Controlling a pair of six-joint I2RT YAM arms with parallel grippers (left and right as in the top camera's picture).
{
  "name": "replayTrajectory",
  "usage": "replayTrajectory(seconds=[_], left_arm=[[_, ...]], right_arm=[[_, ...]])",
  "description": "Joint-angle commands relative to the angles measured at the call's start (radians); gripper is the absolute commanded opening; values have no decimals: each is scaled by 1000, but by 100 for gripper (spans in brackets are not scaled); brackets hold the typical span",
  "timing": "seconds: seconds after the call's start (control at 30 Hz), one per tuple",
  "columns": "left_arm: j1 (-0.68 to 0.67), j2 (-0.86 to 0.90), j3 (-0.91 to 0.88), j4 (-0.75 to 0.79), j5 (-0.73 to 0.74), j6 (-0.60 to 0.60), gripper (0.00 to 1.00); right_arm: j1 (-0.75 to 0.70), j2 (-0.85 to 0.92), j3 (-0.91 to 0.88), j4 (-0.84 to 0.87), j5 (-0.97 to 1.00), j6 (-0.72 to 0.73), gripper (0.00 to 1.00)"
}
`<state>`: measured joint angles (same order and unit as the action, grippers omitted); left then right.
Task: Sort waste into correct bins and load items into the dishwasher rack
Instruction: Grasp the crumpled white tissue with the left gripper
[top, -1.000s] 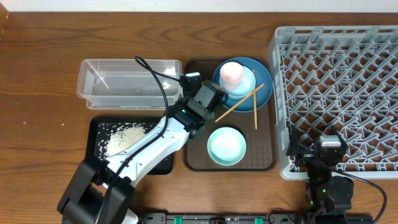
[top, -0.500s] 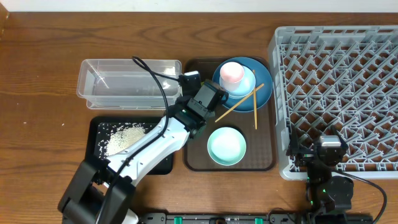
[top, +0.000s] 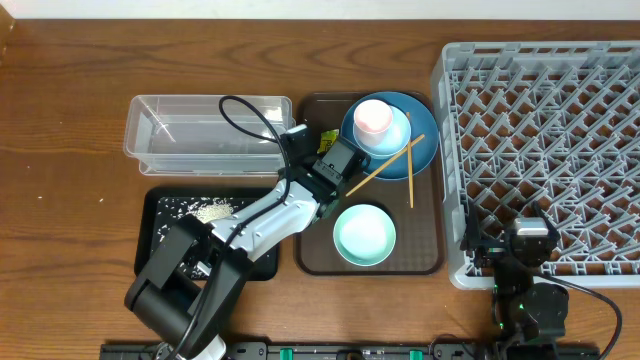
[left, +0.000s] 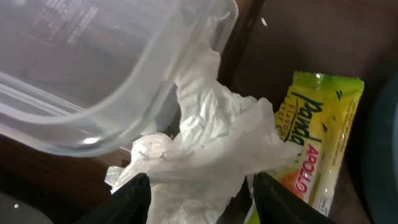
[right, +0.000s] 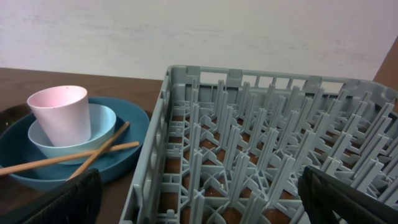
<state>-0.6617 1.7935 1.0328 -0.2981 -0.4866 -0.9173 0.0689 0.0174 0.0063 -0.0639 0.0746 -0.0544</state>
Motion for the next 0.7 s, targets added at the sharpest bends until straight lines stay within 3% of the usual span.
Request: replayTrajectory(seconds=[0.0,0.43,0.57,0.67], left_arm=[[4,11,2,9,-56,-28,56],[4,67,2,13,-18,-27,55],[3,68,3,13,-15,-27,28],[3,61,3,8,-15,-27,18]], right_arm=[[10,-2,-1,-4,-4,16,99],[10,-2,-1,-4,-4,16,99],[10,-2,-1,-4,-4,16,99],[10,-2,-1,-4,-4,16,99]])
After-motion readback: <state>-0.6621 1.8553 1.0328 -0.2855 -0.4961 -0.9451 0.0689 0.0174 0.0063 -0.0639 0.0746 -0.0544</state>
